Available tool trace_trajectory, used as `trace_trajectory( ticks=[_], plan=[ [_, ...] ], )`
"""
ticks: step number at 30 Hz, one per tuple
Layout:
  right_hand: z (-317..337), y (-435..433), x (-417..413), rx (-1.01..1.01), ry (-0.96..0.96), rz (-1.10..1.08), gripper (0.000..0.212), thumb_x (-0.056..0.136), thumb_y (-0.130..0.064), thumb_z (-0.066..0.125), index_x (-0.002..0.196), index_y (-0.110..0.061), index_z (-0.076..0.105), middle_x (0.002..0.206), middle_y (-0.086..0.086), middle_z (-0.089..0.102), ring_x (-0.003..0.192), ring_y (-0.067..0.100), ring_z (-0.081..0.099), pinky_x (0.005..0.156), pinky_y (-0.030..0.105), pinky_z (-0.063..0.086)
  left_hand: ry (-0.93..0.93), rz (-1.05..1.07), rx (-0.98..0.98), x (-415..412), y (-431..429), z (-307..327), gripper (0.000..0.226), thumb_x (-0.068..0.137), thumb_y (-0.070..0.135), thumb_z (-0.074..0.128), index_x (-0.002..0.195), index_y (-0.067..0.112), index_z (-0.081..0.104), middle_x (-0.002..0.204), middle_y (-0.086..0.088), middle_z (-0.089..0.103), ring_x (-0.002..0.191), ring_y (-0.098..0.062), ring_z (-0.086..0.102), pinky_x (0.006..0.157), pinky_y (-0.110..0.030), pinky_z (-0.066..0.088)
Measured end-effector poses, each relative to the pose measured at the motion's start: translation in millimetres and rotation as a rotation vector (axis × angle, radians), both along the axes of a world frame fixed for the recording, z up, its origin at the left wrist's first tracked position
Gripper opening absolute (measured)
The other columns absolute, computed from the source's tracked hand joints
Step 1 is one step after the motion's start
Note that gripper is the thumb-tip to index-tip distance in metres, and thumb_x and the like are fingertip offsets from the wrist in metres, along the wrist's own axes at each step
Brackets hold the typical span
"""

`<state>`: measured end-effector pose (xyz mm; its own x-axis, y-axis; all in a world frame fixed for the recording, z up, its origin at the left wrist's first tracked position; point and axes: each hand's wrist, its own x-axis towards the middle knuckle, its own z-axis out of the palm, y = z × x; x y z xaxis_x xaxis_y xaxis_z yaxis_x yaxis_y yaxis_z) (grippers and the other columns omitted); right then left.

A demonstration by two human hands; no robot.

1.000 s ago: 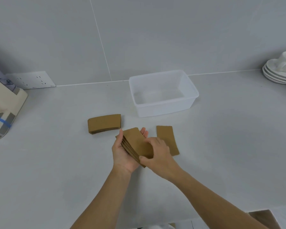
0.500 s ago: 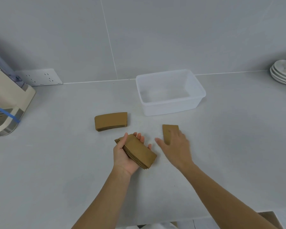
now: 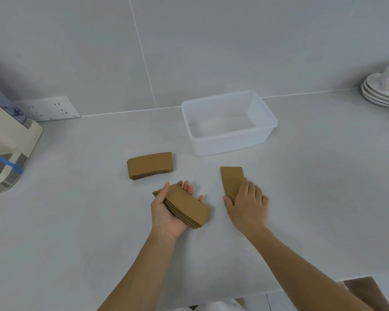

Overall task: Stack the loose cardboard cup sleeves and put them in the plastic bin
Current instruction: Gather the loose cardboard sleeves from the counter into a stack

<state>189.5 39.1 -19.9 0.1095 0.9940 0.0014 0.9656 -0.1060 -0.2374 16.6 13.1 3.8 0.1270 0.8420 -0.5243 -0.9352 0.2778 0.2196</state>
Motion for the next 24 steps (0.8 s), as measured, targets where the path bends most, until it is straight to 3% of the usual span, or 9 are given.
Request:
trace_trajectory(
  ticks=[5, 11, 13, 16, 20, 24],
  plan=[
    [7.4, -0.2, -0.4, -0.017, 0.075, -0.009, 0.062, 0.083, -0.031, 0.048, 0.136, -0.008, 0.024, 0.128, 0.010, 0.049, 0.117, 0.027, 0.043, 0.094, 0.036, 0.032, 0.019, -0.027, -0.008, 1.9, 4.2, 1.9, 0.046, 0.066, 0.033, 0.073, 0.106, 0.012, 0.062, 0.101, -0.006, 0.067, 0.094, -0.021, 0.065, 0.092, -0.051, 0.049],
    [36.4, -2.5, -10.4, -0.108, 0.664, -0.003, 0.063, 0.074, -0.032, 0.064, 0.129, -0.014, 0.039, 0.118, 0.002, 0.051, 0.114, 0.021, 0.045, 0.099, 0.041, 0.040, 0.040, -0.055, -0.038, 0.3, 7.8, 6.0, 0.050, 0.061, 0.036, 0.075, 0.102, 0.009, 0.066, 0.097, -0.010, 0.071, 0.091, -0.024, 0.067, 0.078, -0.052, 0.055],
    [43.7, -7.3, -19.5, -0.121, 0.760, 0.060, 0.057, 0.074, -0.035, 0.065, 0.123, -0.018, 0.044, 0.110, -0.004, 0.049, 0.110, 0.017, 0.046, 0.095, 0.039, 0.044, 0.049, -0.063, -0.043, -0.6, 9.4, 6.7, 0.054, 0.060, 0.038, 0.074, 0.105, 0.008, 0.065, 0.099, -0.012, 0.071, 0.092, -0.026, 0.067, 0.073, -0.046, 0.057],
    [51.4, -14.8, -32.7, -0.130, 0.799, 0.156, 0.044, 0.075, -0.035, 0.061, 0.115, -0.022, 0.049, 0.108, -0.006, 0.052, 0.107, 0.015, 0.047, 0.090, 0.034, 0.045, 0.100, -0.122, -0.039, -2.3, 9.9, 8.4, 0.060, 0.061, 0.044, 0.073, 0.108, 0.008, 0.066, 0.107, -0.015, 0.070, 0.096, -0.032, 0.067, 0.083, -0.045, 0.054],
    [54.3, -22.2, -45.4, -0.149, 0.765, 0.253, 0.042, 0.075, -0.035, 0.059, 0.115, -0.025, 0.049, 0.112, -0.008, 0.050, 0.108, 0.013, 0.044, 0.093, 0.035, 0.044, 0.150, -0.161, -0.005, -6.7, 9.5, 9.7, 0.057, 0.063, 0.048, 0.070, 0.100, 0.005, 0.073, 0.101, -0.018, 0.072, 0.090, -0.035, 0.069, 0.074, -0.046, 0.058],
    [52.8, -27.8, -52.6, -0.159, 0.716, 0.306, 0.046, 0.075, -0.033, 0.058, 0.119, -0.024, 0.048, 0.116, -0.006, 0.051, 0.107, 0.012, 0.041, 0.096, 0.034, 0.040, 0.083, -0.136, 0.025, -9.4, 9.2, 11.3, 0.062, 0.067, 0.043, 0.070, 0.114, 0.003, 0.062, 0.114, -0.016, 0.066, 0.105, -0.031, 0.062, 0.089, -0.046, 0.050]
  ],
)
